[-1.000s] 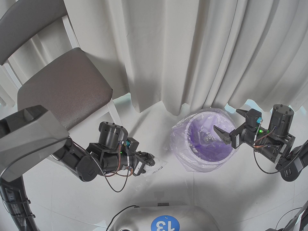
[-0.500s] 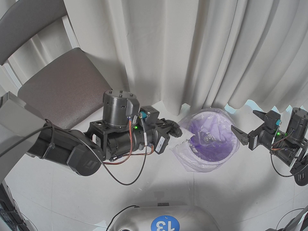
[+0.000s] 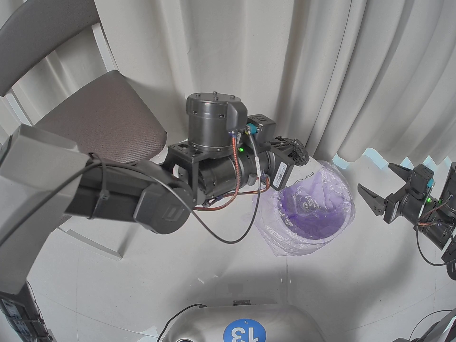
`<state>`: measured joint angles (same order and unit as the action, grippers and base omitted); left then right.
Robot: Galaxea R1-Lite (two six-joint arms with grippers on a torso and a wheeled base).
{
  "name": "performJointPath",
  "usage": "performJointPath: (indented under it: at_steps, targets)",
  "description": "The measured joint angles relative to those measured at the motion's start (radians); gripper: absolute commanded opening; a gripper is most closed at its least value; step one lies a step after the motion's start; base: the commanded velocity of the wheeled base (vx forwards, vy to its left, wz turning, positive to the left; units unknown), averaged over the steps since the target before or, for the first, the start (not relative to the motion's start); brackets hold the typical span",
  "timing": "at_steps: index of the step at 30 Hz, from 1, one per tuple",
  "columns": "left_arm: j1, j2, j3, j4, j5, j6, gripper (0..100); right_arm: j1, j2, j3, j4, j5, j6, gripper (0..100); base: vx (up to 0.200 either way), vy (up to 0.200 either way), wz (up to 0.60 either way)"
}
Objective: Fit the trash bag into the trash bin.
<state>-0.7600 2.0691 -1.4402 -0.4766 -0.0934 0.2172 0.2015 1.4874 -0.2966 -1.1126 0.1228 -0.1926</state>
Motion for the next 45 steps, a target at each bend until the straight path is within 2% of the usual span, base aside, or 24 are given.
performJointPath:
  at_steps: [9, 25, 30, 40, 45]
  targets:
    - [-0.033, 0.135, -0.223, 0.103, 0.004, -0.005, 0, -0.04, -0.058, 0.035, -0.007, 0.067, 0.035, 100, 0.0, 0.0, 0.0]
    - [-0.051, 0.393, -0.511, 0.173, 0.043, -0.006, 0, -0.103, -0.099, 0.033, -0.004, 0.098, 0.039, 100, 0.0, 0.0, 0.0]
    - [-0.052, 0.438, -0.52, 0.18, 0.039, -0.005, 0, -0.12, -0.099, 0.033, -0.003, 0.101, 0.039, 100, 0.0, 0.0, 0.0]
    - [-0.046, 0.462, -0.44, 0.185, 0.037, 0.007, 0, -0.132, -0.093, 0.031, -0.003, 0.101, 0.038, 100, 0.0, 0.0, 0.0]
    - [-0.034, 0.457, -0.393, 0.23, 0.045, 0.05, 0, -0.134, -0.089, 0.033, -0.002, 0.101, 0.038, 100, 0.0, 0.0, 0.0]
